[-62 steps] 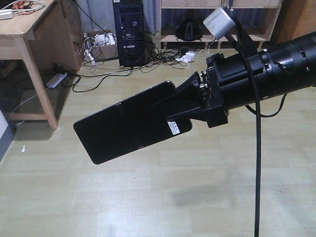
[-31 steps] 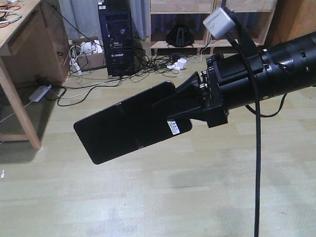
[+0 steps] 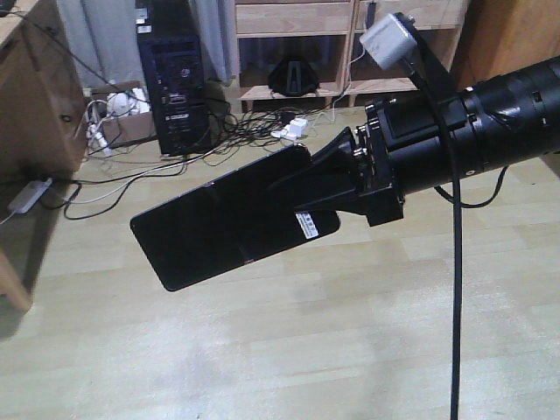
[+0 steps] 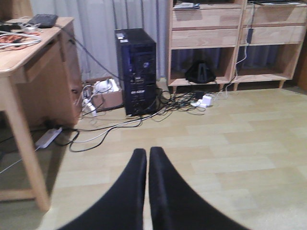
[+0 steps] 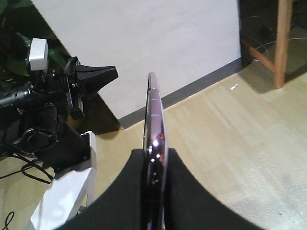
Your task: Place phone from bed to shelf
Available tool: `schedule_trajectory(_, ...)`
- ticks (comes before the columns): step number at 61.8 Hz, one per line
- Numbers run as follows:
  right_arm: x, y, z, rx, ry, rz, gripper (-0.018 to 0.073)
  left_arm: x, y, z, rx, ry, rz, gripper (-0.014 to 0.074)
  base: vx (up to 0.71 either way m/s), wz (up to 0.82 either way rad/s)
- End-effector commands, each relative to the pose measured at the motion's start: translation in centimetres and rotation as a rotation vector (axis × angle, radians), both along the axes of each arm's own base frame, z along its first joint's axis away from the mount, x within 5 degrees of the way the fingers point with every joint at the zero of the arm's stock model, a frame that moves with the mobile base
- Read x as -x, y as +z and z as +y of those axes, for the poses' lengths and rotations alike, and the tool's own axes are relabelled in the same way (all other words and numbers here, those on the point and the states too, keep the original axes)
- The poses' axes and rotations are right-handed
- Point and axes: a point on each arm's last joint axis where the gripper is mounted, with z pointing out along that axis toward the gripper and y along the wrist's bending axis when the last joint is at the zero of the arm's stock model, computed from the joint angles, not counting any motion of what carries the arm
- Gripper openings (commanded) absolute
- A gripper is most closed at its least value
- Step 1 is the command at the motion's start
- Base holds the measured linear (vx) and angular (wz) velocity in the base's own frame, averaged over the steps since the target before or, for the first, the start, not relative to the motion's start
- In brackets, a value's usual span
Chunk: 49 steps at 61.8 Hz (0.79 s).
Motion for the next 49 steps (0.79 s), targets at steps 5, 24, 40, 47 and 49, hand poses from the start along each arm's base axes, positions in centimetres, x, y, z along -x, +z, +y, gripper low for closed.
schedule_trajectory(5,1.47,2.45,0.04,-0.100,0.053,-0.015,-0.0004,-0.06,0.55,0.05,0.008,0.005,-0.072,0.0001,0.27,-0.23)
schedule_trajectory(24,1.47,2.45,0.04,-0.100,0.053,-0.015,-0.0004,-0.06,0.55,0.05,0.008,0.005,-0.072,0.0001,0.25,-0.37)
schedule_trajectory(40,1.47,2.45,0.04,-0.100,0.053,-0.015,-0.0004,-0.06,0.55,0.05,0.008,0.005,-0.072,0.0001,0.22,-0.54)
schedule_trajectory(47,1.47,2.45,0.04,-0.100,0.053,-0.015,-0.0004,-0.06,0.55,0.05,0.008,0.005,-0.072,0.0001,0.20,-0.64)
schedule_trajectory(49,1.47,2.45,0.04,-0.100,0.053,-0.015,-0.0004,-0.06,0.55,0.05,0.008,0.005,-0.072,0.0001,0.20,-0.66)
